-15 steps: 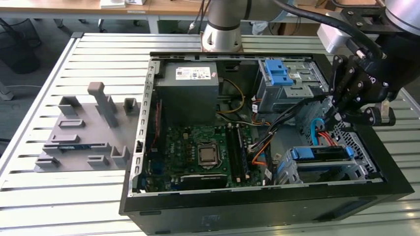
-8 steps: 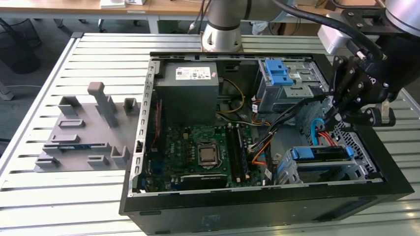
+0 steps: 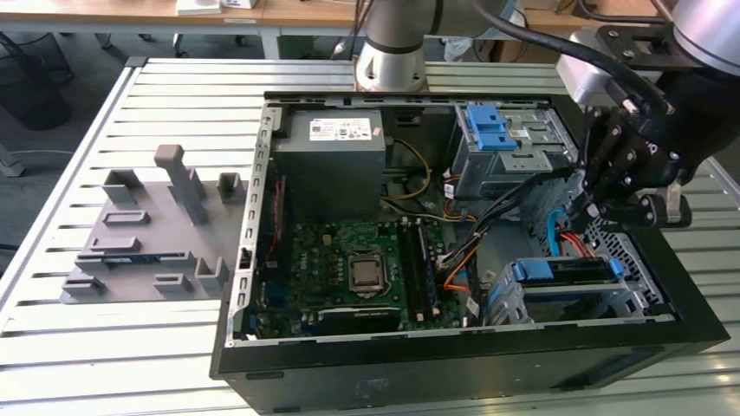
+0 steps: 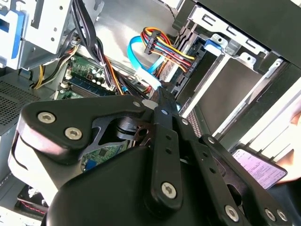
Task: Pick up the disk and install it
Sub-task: 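Insert the second disk wire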
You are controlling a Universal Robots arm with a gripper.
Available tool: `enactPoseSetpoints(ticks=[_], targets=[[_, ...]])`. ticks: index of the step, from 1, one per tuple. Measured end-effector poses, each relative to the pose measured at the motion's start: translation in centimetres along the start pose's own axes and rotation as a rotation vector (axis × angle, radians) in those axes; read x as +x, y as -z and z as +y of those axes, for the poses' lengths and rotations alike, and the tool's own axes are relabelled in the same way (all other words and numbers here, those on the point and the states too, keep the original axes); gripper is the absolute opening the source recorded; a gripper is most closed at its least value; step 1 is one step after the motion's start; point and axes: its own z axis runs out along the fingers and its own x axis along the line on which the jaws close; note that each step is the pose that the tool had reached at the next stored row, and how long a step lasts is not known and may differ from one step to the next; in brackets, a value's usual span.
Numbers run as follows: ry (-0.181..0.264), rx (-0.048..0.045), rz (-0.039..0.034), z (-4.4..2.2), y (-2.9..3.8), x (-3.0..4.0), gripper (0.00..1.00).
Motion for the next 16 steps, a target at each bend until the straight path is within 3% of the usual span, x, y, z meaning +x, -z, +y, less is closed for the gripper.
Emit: enactPoseSetpoints(ticks=[3,5,12,13,16], targets=[[0.000,0.0001,0.0030,0.00,-0.28,0.01,0.11],[0.000,0.0004,0.0093,0.00,-0.49,0.02,0.11],[0.000,0.0027,0.0578,0.00,-0.98,0.06,0.11],[0.000,0.0028,0.0613,0.00,-1.04,0.06,0.11],[0.000,0.0029,0.0628,0.00,-0.98,0.06,0.11]])
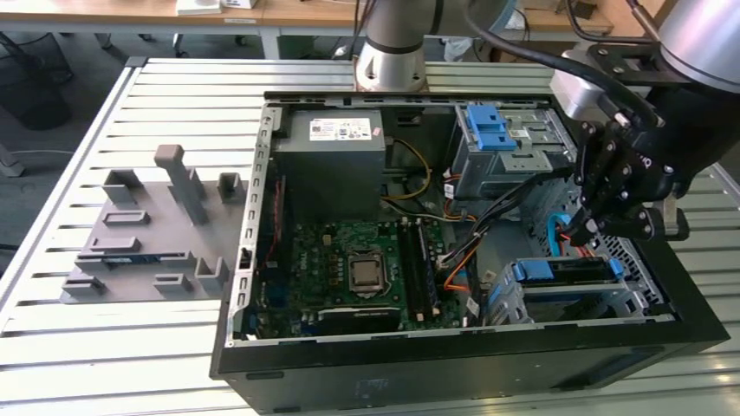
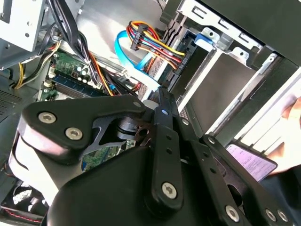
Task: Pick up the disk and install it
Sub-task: 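Insert the second disk wire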
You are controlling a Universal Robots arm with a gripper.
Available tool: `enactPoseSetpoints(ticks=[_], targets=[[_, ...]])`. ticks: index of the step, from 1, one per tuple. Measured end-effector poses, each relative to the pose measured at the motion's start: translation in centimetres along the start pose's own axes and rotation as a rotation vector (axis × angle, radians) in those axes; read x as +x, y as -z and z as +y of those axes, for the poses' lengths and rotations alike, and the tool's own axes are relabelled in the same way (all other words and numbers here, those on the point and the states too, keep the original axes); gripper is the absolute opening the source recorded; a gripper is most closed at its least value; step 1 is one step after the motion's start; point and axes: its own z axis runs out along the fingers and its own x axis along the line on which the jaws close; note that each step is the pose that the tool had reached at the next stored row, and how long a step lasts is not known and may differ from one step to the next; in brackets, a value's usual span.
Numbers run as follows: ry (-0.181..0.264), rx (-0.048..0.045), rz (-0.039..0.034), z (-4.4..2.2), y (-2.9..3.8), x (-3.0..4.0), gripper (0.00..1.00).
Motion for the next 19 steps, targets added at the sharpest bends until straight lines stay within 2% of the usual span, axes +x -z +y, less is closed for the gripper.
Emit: enactPoseSetpoints(ticks=[4,9,12,17,18,19], targets=[[0.000,0.0001,-0.0003,0.00,0.56,0.00,0.11],[0.000,0.0000,-0.0004,-0.01,1.61,0.00,0.11],[0.000,0.0000,-0.0001,-0.01,1.66,-0.01,0.11],[0.000,0.0006,0.0111,-0.02,1.62,-0.15,0.11],[0.000,0.0006,0.0111,-0.05,1.57,-0.16,0.11],[0.000,0.0006,0.0111,-0.08,1.50,-0.17,0.17]])
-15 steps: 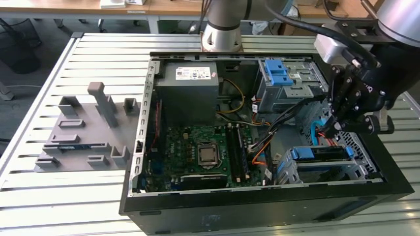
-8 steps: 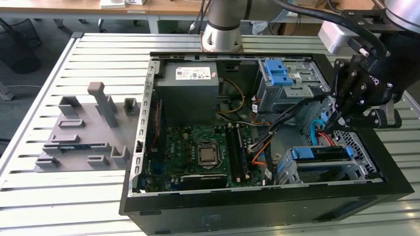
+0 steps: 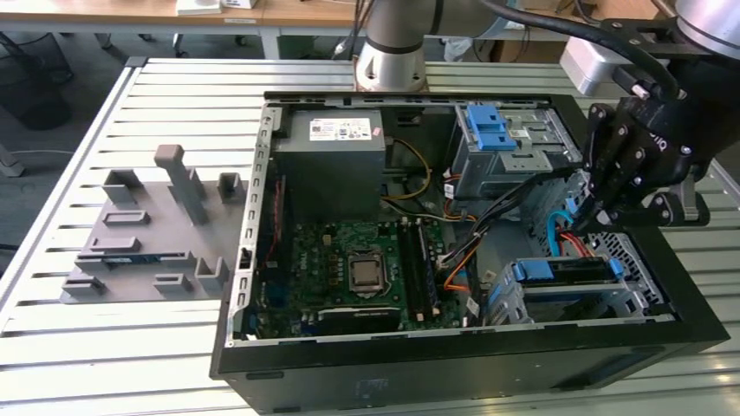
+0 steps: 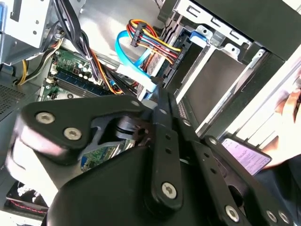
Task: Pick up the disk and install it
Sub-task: 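Insert the second disk wire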
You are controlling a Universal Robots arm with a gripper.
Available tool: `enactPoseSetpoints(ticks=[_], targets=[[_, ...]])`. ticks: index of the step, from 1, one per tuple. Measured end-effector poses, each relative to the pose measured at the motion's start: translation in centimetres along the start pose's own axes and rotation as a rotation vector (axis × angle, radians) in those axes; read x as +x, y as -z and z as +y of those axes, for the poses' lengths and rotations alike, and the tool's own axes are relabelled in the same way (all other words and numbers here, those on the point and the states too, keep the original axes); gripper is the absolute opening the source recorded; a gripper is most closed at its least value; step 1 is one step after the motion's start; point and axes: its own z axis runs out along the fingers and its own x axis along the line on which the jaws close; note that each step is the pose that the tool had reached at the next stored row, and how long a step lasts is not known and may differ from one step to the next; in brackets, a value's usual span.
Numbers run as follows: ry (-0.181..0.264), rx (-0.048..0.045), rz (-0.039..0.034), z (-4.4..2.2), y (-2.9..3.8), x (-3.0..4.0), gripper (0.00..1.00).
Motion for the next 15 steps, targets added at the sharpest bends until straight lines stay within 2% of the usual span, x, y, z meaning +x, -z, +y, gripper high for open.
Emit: enactPoseSetpoints(ticks=[1,2,7,8,15], targets=[[0.000,0.0000,0.0002,0.00,-0.05,-0.01,0.17],[0.000,0.0000,0.0002,0.00,-0.10,-0.02,0.24],[0.000,0.0000,0.0000,0.04,-0.25,-0.28,0.25],[0.000,0.0001,0.0001,0.06,-0.29,-0.36,0.31],[0.000,0.0002,0.0016,0.09,-0.73,-0.72,0.31]])
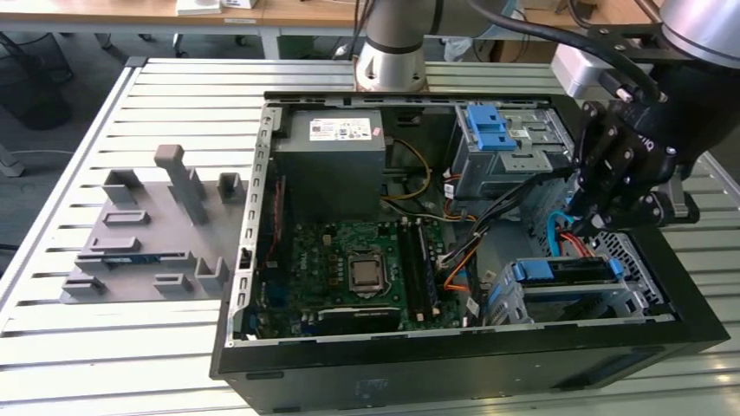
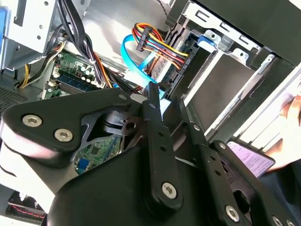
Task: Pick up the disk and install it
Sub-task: 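Insert the second disk wire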
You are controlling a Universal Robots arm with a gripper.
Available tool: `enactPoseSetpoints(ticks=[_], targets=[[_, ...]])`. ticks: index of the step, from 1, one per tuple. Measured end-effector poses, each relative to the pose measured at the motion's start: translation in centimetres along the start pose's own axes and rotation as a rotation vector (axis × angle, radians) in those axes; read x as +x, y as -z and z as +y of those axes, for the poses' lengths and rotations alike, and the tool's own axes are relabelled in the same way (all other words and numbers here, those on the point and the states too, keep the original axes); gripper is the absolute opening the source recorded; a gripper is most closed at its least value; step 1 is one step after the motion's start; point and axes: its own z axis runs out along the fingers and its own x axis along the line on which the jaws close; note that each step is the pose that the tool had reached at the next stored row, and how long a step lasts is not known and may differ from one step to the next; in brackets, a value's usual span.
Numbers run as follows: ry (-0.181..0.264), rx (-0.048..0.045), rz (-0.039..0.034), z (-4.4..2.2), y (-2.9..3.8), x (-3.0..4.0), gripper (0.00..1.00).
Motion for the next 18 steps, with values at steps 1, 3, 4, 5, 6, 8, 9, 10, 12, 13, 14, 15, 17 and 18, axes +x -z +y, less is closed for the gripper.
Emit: enactPoseSetpoints(ticks=[1,3,4,5,6,8,9,10,12,13,14,15,17,18], targets=[[0.000,0.0003,0.0023,0.00,-0.10,-0.02,0.31],[0.000,0.0007,0.0071,0.00,-0.31,-0.05,0.31],[0.000,0.0008,0.0083,0.01,-0.40,-0.07,0.31],[0.000,0.0008,0.0090,0.01,-0.48,-0.08,0.31],[0.000,0.0009,0.0094,0.01,-0.54,-0.10,0.30],[0.000,0.0009,0.0093,0.01,-0.63,-0.13,0.23],[0.000,0.0009,0.0086,0.00,-0.64,-0.12,0.23],[0.000,0.0006,0.0021,0.00,-0.66,-0.12,0.16],[0.000,-0.0005,-0.0210,-0.01,-0.69,-0.13,0.16],[0.000,-0.0012,-0.0340,0.00,-0.72,-0.13,0.16],[0.000,-0.0017,-0.0467,-0.01,-0.75,-0.13,0.16],[0.000,-0.0021,-0.0538,-0.01,-0.82,-0.13,0.16],[0.000,-0.0020,-0.0559,-0.01,-1.03,-0.06,0.16],[0.000,-0.0015,-0.0558,-0.01,-1.14,0.00,0.16]])
